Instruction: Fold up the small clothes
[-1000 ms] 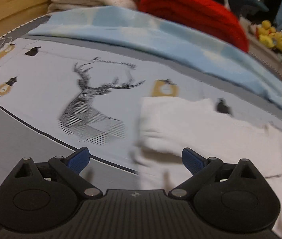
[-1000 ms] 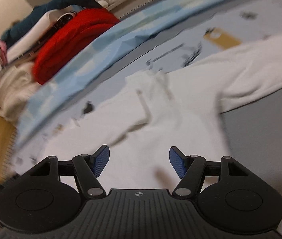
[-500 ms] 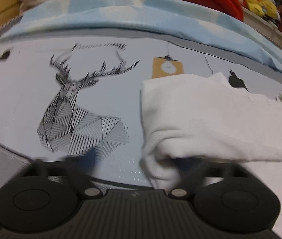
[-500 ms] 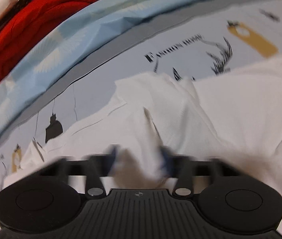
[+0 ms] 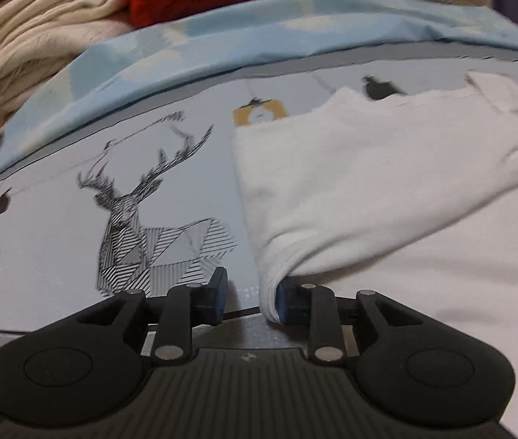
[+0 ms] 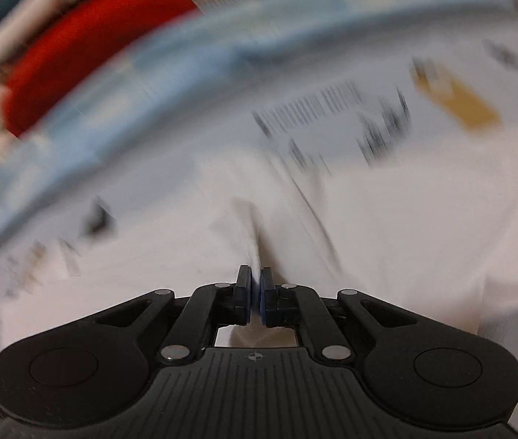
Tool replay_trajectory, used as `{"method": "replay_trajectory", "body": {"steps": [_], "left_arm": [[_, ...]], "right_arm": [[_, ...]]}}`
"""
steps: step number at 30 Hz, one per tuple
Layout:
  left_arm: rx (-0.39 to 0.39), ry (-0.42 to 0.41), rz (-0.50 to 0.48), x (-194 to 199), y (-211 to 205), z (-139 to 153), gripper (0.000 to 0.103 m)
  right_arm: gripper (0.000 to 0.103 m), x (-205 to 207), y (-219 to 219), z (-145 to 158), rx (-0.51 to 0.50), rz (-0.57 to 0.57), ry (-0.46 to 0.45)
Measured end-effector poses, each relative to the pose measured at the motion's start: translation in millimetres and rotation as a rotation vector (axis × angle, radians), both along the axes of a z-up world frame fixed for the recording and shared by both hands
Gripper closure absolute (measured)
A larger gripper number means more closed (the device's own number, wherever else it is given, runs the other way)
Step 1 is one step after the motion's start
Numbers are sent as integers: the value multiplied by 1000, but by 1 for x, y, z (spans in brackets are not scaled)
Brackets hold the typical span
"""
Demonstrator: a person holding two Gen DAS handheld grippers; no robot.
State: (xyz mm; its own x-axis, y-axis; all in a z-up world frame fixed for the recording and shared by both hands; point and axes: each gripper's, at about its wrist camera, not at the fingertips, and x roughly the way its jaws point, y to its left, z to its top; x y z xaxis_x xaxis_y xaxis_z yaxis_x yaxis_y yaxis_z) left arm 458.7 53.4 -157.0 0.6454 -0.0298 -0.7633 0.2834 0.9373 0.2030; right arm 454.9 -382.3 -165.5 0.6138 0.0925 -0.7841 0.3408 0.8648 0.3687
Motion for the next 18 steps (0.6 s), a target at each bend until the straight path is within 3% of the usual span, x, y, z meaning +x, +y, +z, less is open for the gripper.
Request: {"method": "replay_trajectory", "body": {"steps": [2, 6, 9, 11, 12, 13, 14, 16, 18], "left_arm": [[-54, 0, -33, -3, 9, 1, 68], [-97, -24, -52, -7, 20, 2, 67], [-58, -60, -106, -13, 12, 1, 67], [-40, -80, -143, -16, 5, -1, 67], [-31, -97, -156, -17, 2, -3, 69], [-21, -119, -181, -20, -1, -4, 86], [-10, -148, -223, -26, -3, -3, 95], [32, -201, -291, -37, -5, -5, 95], [66, -187, -324, -41, -4, -10, 95]], "right_arm": [[98, -9, 0, -10, 10, -6, -81], [98, -8, 10, -7, -52, 23, -95], [93, -10, 11, -3, -65, 43, -95], [73, -11, 10, -1, -47, 43, -98], [69, -10, 12, -1, -41, 52, -103], [66, -11, 15, 0, -49, 65, -107], [66, -10, 18, 0, -79, 80, -104], [66, -10, 27, 0, -143, 113, -100], [66, -10, 33, 2, -188, 128, -87]]}}
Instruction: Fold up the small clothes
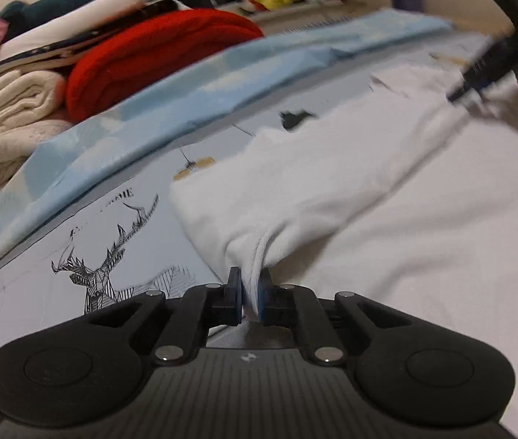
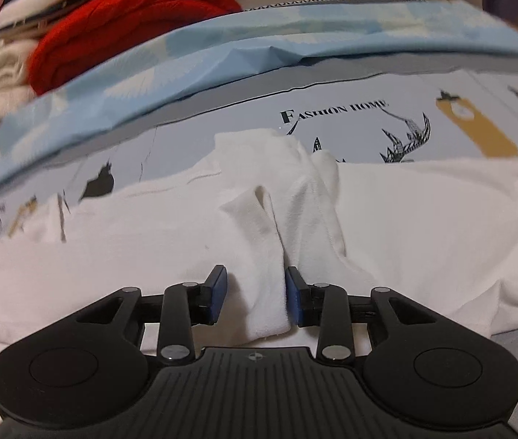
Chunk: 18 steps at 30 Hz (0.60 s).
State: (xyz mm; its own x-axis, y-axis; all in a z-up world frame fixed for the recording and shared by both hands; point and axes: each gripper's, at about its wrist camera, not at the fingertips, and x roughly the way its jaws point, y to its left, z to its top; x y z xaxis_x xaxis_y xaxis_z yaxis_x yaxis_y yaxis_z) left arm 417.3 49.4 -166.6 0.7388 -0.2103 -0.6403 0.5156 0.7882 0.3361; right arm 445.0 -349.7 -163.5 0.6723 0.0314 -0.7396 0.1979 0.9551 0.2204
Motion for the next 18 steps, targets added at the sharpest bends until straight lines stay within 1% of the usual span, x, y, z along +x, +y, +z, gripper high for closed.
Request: {"method": "replay_trajectory", "body": {"steps": [1, 3, 4, 5, 6, 9, 10, 11, 12, 13, 14, 16, 17, 18], "left_arm": [[2, 7, -1, -1, 2, -2, 95], [-8, 12, -11, -2, 6, -1, 95], [-18, 19, -16, -2, 7, 0, 95], [-17, 24, -22, -2, 8, 0, 95], [5, 18, -30, -4, 6, -1, 95], [84, -8, -69, -10, -1, -2, 95], [91, -5, -87, -12, -1, 1, 94], [75, 3, -99, -13, 2, 7, 89], [34, 18, -99, -12, 6, 13, 86], [-21, 34, -96, -11, 11, 21, 79], [-86, 42, -88, -9, 15, 28, 75], [-199, 56, -72, -4, 20, 39, 74], [-278, 74, -71, 0, 23, 43, 74], [-322, 76, -56, 4, 22, 45, 74]], "right_arm": [[66, 0, 1, 3, -16, -3, 8], [61, -4, 2, 11, -40, -42, 14], [56, -8, 3, 18, -54, -60, 1], [55, -10, 6, 24, -63, -62, -18], [55, -13, 11, 30, -72, -55, -35], [55, -10, 34, 45, -60, 21, -67], [55, -8, 47, 48, -51, 50, -72], [57, -3, 61, 48, -39, 86, -74], [59, 1, 75, 48, -29, 120, -71], [67, 6, 89, 47, -22, 157, -69], [77, 11, 106, 45, -21, 196, -66], [80, 19, 135, 40, -53, 262, -58], [80, 22, 148, 36, -78, 288, -54], [80, 24, 158, 33, -94, 304, -49]]}}
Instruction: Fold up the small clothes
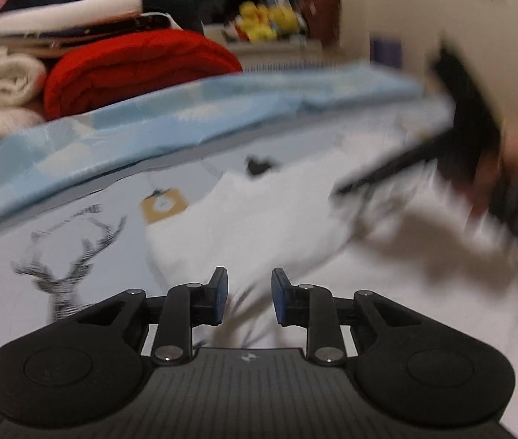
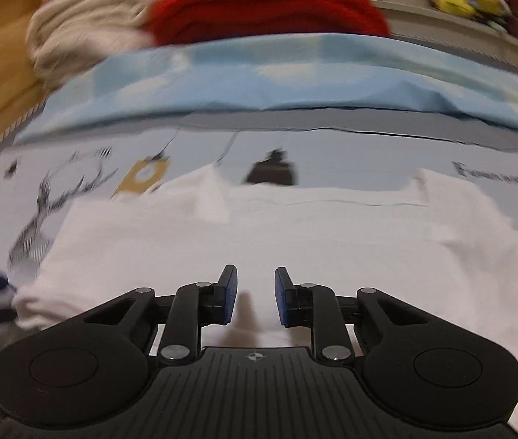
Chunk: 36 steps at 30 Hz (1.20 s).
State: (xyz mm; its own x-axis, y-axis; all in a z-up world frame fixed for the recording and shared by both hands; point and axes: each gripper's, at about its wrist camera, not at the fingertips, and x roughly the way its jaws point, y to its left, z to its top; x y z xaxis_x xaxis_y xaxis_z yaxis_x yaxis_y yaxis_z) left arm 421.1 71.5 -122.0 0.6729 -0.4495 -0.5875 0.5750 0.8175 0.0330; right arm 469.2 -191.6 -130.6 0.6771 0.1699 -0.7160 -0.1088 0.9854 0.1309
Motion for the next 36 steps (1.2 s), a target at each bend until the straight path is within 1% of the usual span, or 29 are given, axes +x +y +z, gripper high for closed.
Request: {"method": "replay_trajectory", "body": {"steps": [1, 2, 3, 4, 5, 6, 8, 9, 11, 13, 14, 15, 16, 17, 18, 20, 23, 24, 25, 26, 27, 28, 29, 30, 31, 32, 33, 34, 36], "left_arm": [[-7, 8, 34, 6, -2, -1, 73], [11, 25, 83, 14, -7, -6, 69], [53, 59, 149, 23, -11, -13, 68], [108, 115, 195, 33, -16, -23, 68], [156, 182, 199, 38, -18, -33, 68], [176, 205, 175, 36, -19, -38, 68], [223, 162, 99, 22, -19, -37, 68], [256, 149, 66, 16, -19, -37, 66], [314, 139, 40, 7, -20, -42, 60], [336, 122, 17, 1, -22, -42, 60], [324, 132, -4, -1, -21, -39, 59], [280, 146, -25, -2, -12, -34, 58], [210, 150, -41, -2, -4, -28, 54], [153, 139, -35, -2, 2, -22, 50], [91, 120, -10, 1, 6, -15, 46], [-2, 98, 68, 10, 10, -6, 41], [-122, 84, 189, 27, 14, -1, 40], [-135, 85, 236, 33, 14, 0, 33], [-120, 93, 301, 39, 12, -3, 30], [-80, 117, 359, 45, 8, -10, 29], [-4, 164, 378, 50, 3, -21, 29], [75, 209, 365, 52, -2, -31, 29], [152, 237, 318, 49, -7, -43, 28], [187, 207, 264, 39, -9, -47, 27], [236, 125, 210, 25, -13, -46, 23], [305, 70, 166, 17, -16, -46, 15], [354, 29, 143, 10, -17, -46, 12], [361, 13, 139, 6, -14, -47, 12], [344, 26, 150, 6, -9, -46, 12]], "right_arm": [[80, 2, 7, -4, -9, 14, 6], [80, 3, 14, -8, -17, 29, 15], [80, 4, 18, -13, -29, 44, 29], [80, 3, 22, -17, -44, 55, 42], [80, 0, 24, -20, -60, 67, 47], [80, -6, 24, -21, -79, 88, 42], [80, -23, 26, -22, -133, 149, 15], [80, -30, 27, -23, -159, 173, 10], [78, -48, 24, -25, -203, 219, -20], [75, -60, 21, -26, -236, 250, -41], [74, -64, 19, -25, -239, 256, -29], [74, -65, 18, -23, -236, 257, -12], [74, -67, 16, -20, -223, 254, 2], [74, -67, 13, -16, -194, 242, 12], [74, -65, 11, -12, -155, 224, 7], [73, -59, 6, -2, -66, 186, -28], [72, -39, 5, 2, 15, 88, -44], [72, -32, 6, 0, 48, 57, -34], [72, -27, 6, -4, 68, 36, -23], [72, -22, 8, -10, 80, 19, -4], [72, -19, 11, -17, 74, 18, 18], [72, -18, 14, -25, 50, 21, 42], [72, -25, 17, -30, 22, 39, 19], [72, -34, 21, -30, -16, 73, -15], [70, -44, 23, -31, -63, 117, -28], [66, -51, 21, -31, -75, 141, -39], [63, -58, 16, -30, -63, 154, -41], [60, -62, 9, -29, -42, 155, -38], [60, -66, -4, -29, -8, 154, -30]]}}
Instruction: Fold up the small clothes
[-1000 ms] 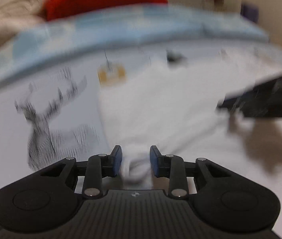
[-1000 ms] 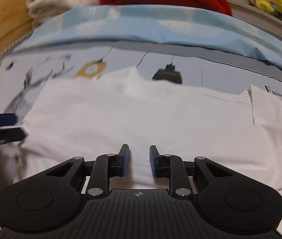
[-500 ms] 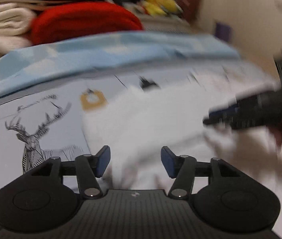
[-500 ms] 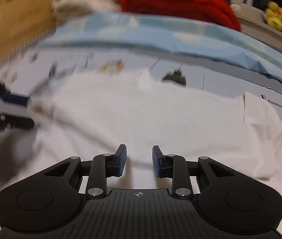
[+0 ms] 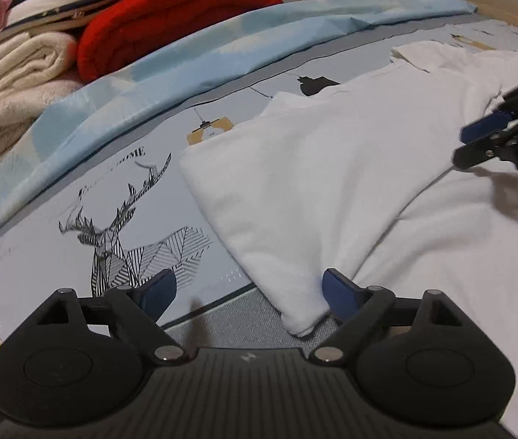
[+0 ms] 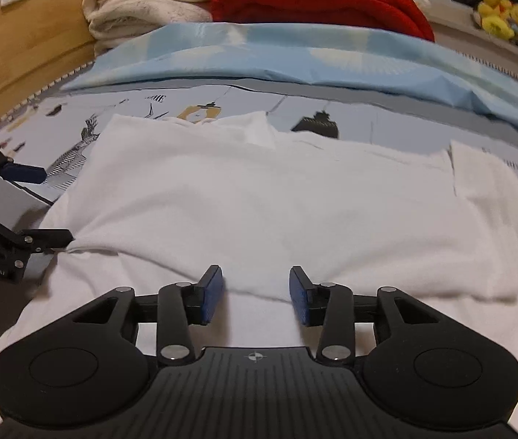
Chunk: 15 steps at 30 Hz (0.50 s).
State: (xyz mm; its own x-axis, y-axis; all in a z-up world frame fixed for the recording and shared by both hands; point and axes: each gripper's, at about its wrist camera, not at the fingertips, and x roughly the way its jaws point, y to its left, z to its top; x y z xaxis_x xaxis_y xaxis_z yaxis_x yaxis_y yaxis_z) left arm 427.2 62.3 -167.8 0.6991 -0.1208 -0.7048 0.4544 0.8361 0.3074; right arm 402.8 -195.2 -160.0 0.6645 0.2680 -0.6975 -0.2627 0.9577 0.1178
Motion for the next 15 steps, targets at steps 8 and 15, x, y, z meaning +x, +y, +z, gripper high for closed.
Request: {"method": "replay_trajectory", "body": {"steps": [8, 15], "left_arm": [[-66, -75, 12, -3, -8, 27, 9], [63, -177, 169, -1, -35, 40, 8]], "right_arm": [[32, -28, -79, 43, 130, -174, 81], [28, -101, -262, 67, 294, -763, -29]]}}
